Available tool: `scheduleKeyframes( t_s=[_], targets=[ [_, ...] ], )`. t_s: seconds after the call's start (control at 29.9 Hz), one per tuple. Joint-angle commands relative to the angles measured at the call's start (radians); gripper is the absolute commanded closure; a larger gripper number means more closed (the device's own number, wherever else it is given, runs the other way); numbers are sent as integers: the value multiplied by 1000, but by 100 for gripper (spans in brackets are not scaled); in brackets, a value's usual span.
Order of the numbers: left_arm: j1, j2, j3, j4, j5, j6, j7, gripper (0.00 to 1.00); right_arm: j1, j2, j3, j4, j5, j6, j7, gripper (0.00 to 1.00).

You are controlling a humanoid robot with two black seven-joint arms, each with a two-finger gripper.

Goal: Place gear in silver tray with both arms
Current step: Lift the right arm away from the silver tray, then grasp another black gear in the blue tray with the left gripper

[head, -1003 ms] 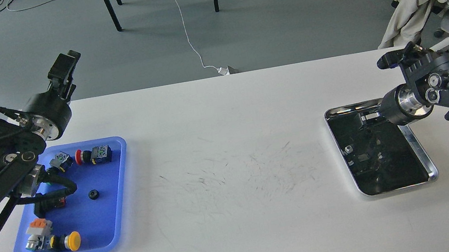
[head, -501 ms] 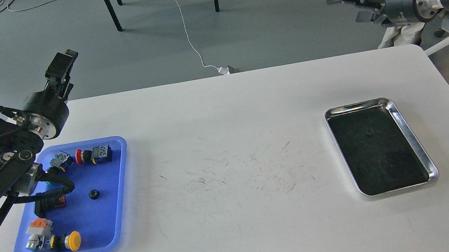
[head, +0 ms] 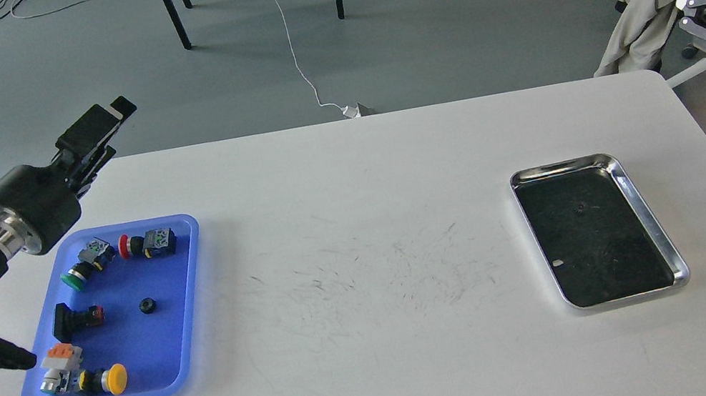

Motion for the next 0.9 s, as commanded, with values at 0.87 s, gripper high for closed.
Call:
scheduleKeyframes(
  t_s=[0.87],
  targets=[
    [99,-220,262,486,988,174,-101,6,-91,418,79,-152,4,0,-9,3]
  ],
)
